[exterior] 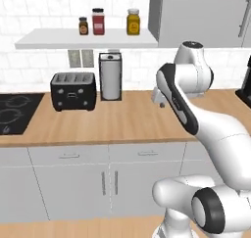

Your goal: Take a straw from the drawer in front and place it inside the glass cup on the dining counter.

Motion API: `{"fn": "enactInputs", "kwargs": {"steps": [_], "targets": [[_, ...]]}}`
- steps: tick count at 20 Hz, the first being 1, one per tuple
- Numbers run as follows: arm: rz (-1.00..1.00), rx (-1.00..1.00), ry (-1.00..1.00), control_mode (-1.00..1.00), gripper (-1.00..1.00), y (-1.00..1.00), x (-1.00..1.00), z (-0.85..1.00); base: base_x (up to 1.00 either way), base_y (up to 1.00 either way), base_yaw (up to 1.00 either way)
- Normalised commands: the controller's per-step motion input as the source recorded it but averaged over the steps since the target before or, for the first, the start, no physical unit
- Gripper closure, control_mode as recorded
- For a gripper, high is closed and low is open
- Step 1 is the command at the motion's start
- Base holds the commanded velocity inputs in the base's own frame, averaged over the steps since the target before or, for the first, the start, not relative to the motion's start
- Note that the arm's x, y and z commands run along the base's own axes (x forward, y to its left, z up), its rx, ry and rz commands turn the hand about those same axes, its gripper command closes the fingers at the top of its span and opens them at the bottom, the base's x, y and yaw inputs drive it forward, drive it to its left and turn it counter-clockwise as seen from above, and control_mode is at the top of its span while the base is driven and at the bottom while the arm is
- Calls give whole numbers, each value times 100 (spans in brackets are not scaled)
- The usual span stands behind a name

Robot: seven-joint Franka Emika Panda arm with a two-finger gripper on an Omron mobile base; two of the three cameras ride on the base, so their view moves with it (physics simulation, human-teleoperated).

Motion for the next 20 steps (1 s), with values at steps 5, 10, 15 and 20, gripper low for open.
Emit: {"fn": "enactInputs", "kwargs": {"steps": [5,10,15,20], "targets": [[0,0,0,100,-100,0,0,0,9,-70,65],[0,0,0,100,-100,0,0,0,7,-69,67],[0,0,0,100,-100,0,0,0,-4,-94,51],[0,0,0,100,-100,0,0,0,-18,-83,36]]}}
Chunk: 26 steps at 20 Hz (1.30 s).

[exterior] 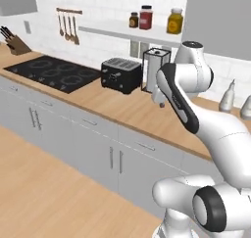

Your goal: Take a straw from the drawer in front and place it inside the glass cup on the dining counter.

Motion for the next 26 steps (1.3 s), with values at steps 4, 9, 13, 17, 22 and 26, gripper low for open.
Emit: {"fn": "enactInputs", "kwargs": {"steps": [4,9,13,17,22,26], "targets": [[0,0,0,100,-100,0,0,0,-4,-58,36],[0,0,0,100,-100,0,0,0,0,-71,42],[0,0,0,100,-100,0,0,0,-1,-99,50],[18,0,0,-100,-100,-40,-18,0,-4,-23,11],[1,-5,-2,-100,-100,18,-1,-3,0,0,0],[0,-35,-10,-100,-100,95,1,-43,0,0,0]]}}
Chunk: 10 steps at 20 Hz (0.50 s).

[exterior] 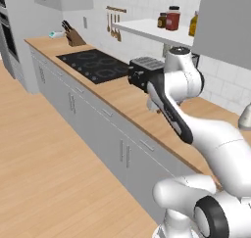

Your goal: Take a straw from the drawer in front and place it inside the glass cup on the dining counter.

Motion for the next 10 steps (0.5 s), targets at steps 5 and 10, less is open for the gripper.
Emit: {"fn": "enactInputs", "kwargs": {"steps": [5,10], "targets": [[-1,-43,-6,-100,-100,87,15,-63,0,0,0],[-3,-42,-4,-100,-100,44,24,-64,0,0,0]]}}
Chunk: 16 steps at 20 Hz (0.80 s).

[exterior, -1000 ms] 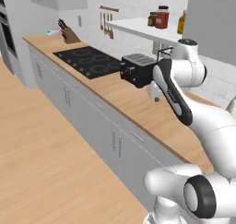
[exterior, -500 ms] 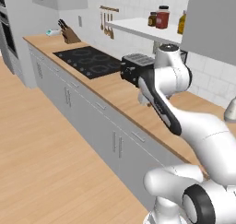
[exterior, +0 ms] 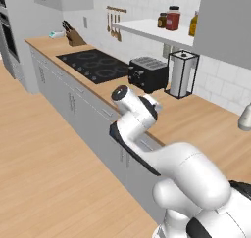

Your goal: Take a straw from the drawer in front and place it inside the glass cup on the dining counter.

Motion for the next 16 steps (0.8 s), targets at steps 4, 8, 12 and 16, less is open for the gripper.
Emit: {"fn": "enactInputs", "kwargs": {"steps": [4,8,12,16], "targets": [[-6,-39,0,-100,-100,20,40,-66,0,0,0],[-5,-36,0,-100,-100,2,39,-59,0,0,0],[-5,-33,0,-100,-100,0,26,-56,0,0,0],[-4,-19,0,-100,-100,1,16,-68,0,0,0]]}}
